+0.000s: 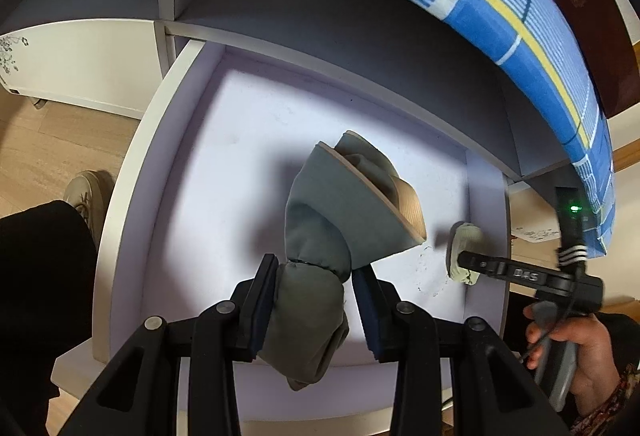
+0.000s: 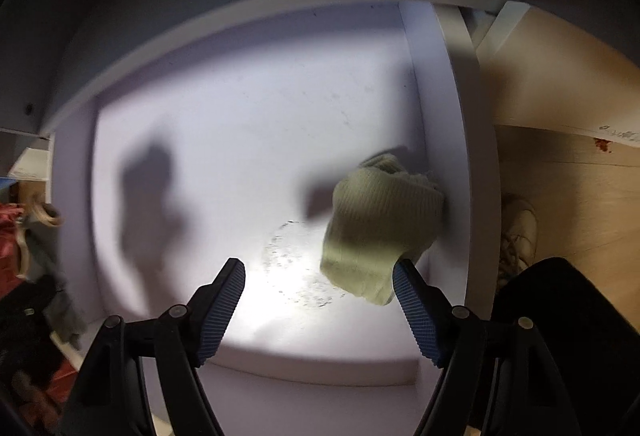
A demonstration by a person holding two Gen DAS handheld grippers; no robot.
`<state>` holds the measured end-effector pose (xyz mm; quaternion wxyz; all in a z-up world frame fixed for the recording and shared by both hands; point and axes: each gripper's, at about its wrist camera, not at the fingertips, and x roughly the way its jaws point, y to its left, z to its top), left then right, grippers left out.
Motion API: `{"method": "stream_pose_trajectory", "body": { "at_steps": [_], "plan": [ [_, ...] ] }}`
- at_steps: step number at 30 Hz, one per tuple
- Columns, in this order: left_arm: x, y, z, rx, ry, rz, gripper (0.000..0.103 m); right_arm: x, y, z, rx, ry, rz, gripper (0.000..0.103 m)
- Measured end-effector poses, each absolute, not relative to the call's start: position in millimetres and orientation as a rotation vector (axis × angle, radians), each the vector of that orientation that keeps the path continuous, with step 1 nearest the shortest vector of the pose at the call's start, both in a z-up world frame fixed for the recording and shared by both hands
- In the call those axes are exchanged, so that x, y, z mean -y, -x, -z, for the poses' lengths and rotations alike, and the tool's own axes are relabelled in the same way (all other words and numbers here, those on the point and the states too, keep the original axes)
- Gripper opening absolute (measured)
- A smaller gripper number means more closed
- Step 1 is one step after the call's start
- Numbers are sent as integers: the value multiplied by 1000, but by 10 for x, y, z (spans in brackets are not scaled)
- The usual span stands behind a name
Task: Organize soft objects
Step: 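Close the right tool on the pale green knit beanie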
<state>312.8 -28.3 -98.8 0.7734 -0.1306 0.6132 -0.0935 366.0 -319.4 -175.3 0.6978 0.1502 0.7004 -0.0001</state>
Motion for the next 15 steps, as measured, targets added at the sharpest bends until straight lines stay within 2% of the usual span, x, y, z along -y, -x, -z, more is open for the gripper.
{"method": "stream_pose_trajectory", "body": {
  "at_steps": [7, 8, 9, 12, 15],
  "plan": [
    [285, -3081, 900, -1318, 279, 222, 38, 3088, -3771, 1945, -1590, -242, 20, 78],
    [294, -3076, 886, -1315, 274, 225, 38, 3037, -3785, 1937, -1590, -216, 9, 73],
    [309, -3073, 868, -1313, 266, 228, 38, 2997, -3792, 1949, -1595, -200, -3, 61],
    [362, -3074, 829, -1302, 247, 243, 38, 2924, -3809, 1986, -1613, -219, -40, 40],
    [420, -3071, 793, -1294, 221, 258, 38, 2879, -3801, 1991, -1621, -237, -47, 36]
  ]
}}
